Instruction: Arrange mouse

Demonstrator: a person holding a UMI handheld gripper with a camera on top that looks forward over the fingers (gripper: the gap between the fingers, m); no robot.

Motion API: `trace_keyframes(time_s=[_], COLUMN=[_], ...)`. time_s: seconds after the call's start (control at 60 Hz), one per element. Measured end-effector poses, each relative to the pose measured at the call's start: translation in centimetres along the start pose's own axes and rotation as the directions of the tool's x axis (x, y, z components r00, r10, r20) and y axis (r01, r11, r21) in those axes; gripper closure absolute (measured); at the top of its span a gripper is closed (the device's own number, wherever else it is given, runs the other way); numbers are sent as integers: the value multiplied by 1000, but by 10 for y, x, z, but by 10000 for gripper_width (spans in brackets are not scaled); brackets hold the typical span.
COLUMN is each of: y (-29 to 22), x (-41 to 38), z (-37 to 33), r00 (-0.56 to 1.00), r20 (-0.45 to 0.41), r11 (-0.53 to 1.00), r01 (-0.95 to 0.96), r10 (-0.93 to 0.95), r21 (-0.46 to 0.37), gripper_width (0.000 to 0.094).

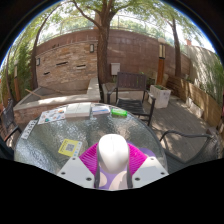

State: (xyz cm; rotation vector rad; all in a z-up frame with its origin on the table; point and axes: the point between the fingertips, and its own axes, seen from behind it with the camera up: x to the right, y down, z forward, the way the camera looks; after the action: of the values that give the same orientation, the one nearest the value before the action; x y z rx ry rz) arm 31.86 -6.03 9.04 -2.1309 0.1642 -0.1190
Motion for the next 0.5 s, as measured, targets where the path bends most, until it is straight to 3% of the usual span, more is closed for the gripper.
trace_keyframes(time_s=[0.083, 0.25, 0.283, 0.35, 0.383, 0.5], y=[65, 101, 99, 92, 88, 69], x=[23, 30, 31, 36, 35, 38], z=[25, 37, 35, 28, 24, -11], r00=[999, 1000, 1000, 1000, 1000, 999], r20=[-31, 8, 10, 11, 16, 8], r11=[995, 980, 980, 984, 985, 989], r01=[42, -26, -26, 0, 11, 36], r10=[-45, 28, 28, 2, -8, -35], r21=[-93, -196, -196, -178, -171, -141], gripper_width=[556, 407, 329, 65, 103, 82])
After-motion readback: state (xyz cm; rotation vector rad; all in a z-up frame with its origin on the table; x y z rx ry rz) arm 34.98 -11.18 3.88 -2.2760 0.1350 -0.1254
